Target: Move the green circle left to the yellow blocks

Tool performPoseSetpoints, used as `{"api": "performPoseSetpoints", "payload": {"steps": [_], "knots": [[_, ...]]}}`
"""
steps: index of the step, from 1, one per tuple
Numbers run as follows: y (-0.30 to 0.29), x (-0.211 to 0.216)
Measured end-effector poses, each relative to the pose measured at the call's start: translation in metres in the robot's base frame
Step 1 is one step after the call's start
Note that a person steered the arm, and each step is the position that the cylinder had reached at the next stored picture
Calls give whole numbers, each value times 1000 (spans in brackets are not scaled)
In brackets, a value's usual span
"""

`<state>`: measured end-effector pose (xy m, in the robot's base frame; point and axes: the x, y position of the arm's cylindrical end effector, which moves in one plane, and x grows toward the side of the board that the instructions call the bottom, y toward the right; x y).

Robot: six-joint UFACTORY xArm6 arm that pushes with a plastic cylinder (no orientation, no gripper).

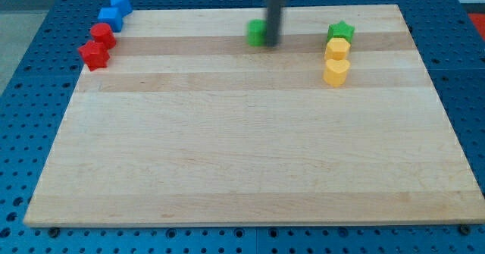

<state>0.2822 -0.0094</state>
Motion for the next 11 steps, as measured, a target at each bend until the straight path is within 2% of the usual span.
{"api": "performPoseSetpoints", "payload": {"steps": [1, 2, 3, 4, 5, 6, 7, 8, 9, 10, 11], "knots": [[71, -15], [34, -57], [-58, -86], [-62, -15], [-101, 59], [-105, 14], [-76, -21], [-31, -3], [-30, 64], [-29, 93], [39, 44]]}}
